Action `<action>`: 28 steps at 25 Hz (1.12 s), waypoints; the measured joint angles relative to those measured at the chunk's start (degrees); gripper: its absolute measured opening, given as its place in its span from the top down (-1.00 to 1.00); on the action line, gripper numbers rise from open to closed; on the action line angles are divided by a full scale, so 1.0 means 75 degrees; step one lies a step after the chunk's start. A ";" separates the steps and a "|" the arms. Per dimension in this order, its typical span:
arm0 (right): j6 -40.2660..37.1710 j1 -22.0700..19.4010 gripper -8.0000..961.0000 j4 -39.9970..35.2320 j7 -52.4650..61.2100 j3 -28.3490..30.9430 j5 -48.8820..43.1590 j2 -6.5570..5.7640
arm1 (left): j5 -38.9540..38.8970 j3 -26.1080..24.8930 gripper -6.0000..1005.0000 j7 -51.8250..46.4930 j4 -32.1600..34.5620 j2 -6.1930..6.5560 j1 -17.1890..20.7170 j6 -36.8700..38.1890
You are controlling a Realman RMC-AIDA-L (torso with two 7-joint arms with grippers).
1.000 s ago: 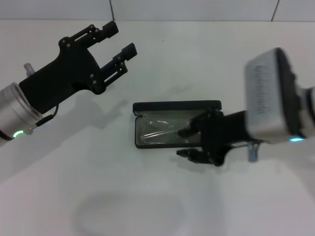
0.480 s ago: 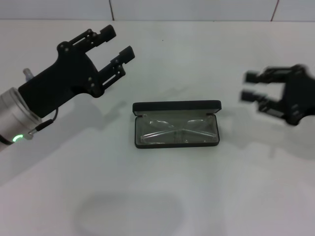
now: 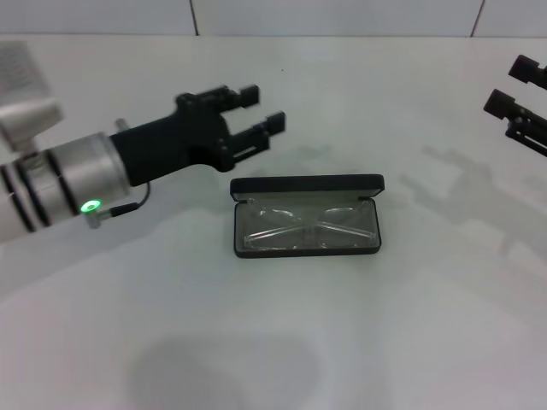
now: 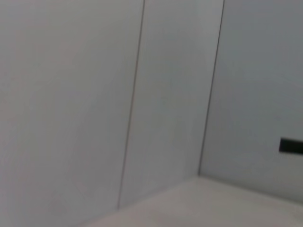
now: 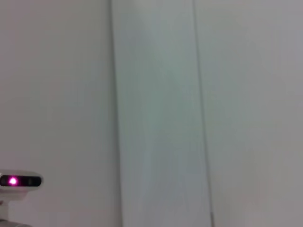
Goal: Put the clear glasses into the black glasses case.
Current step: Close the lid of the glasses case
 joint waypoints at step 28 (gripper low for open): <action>0.0681 0.0190 -0.73 0.0423 -0.0133 -0.0037 -0.0037 0.0006 | 0.1062 0.2702 -0.17 -0.2377 0.0182 -0.0101 -0.1229 -0.2344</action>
